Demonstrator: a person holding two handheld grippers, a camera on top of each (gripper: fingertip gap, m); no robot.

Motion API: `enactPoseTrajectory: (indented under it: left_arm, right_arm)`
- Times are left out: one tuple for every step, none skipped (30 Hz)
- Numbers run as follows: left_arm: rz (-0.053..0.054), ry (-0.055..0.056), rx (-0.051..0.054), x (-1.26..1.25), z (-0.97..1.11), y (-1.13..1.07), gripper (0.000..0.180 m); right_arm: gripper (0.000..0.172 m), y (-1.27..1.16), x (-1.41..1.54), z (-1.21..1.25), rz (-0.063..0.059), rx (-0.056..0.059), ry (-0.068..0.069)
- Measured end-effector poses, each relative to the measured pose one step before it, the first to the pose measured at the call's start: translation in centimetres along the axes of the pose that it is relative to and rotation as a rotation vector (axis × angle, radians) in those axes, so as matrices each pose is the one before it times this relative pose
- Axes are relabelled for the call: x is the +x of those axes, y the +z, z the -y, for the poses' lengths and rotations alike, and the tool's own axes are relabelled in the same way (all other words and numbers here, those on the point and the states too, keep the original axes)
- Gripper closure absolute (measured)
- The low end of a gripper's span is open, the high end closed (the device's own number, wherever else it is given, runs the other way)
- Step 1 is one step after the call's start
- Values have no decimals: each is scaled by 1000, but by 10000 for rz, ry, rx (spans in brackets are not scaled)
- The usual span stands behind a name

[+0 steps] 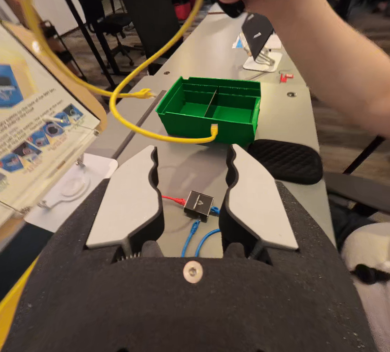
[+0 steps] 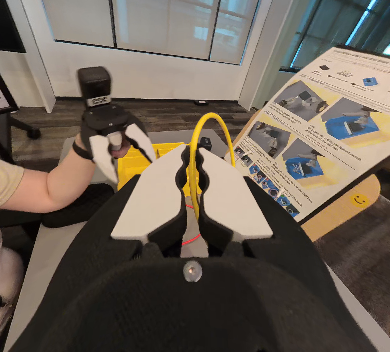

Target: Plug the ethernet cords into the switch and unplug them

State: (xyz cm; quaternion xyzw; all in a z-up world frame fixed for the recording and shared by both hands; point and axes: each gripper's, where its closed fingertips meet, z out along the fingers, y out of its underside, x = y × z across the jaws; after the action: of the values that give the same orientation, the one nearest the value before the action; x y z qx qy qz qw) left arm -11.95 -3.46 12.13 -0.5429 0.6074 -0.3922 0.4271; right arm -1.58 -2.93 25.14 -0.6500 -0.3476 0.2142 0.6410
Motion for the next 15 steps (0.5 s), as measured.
enactPoseTrajectory:
  left_arm:
    - [44, 680, -60, 671, 128, 119, 118]
    - [230, 815, -61, 472, 153, 182, 117]
    - [520, 979, -109, 133, 104, 242, 117]
    - [776, 1083, -161, -133, 5, 310, 112]
    - [835, 1120, -232, -149, -130, 355, 110]
    - [718, 1076, -282, -34, -85, 456, 111]
    - [568, 866, -260, 55, 116, 509, 107]
    - [230, 611, -164, 454, 269, 523, 108]
    - [-219, 409, -54, 1055, 344, 558, 108]
    - [-385, 232, -23, 1180, 298, 641, 108]
    - [-274, 191, -75, 882, 111, 695, 110]
    - [-144, 244, -94, 624, -39, 661, 116]
    - [-194, 227, -63, 636, -119, 589, 122]
    - [-234, 149, -54, 599, -143, 503, 127]
    - [-113, 124, -48, 354, -147, 458, 133]
  right_arm:
    - [165, 298, 134, 239, -116, -92, 184]
    - [166, 371, -90, 110, 53, -181, 349]
    - [166, 385, 1, 143, -61, -141, 292]
    - [166, 334, 133, 148, -220, -147, 200]
    - [166, 300, 160, 13, -273, -252, 103]
    - [166, 270, 226, -83, -334, -337, 44]
    - [166, 256, 236, -93, -326, -333, 18]
    - [166, 272, 66, -103, -164, -308, 93]
    - [165, 269, -97, -20, -17, -223, 177]
    - [166, 270, -104, -20, 3, -193, 235]
    - [166, 256, -157, -9, 34, -170, 192]
    - [165, 240, -113, -103, 11, -222, 166]
    - [166, 202, -8, -15, -54, -143, 121]
    - [165, 185, 0, 35, -39, -103, 87]
    - [165, 159, -82, 56, 33, -88, 84]
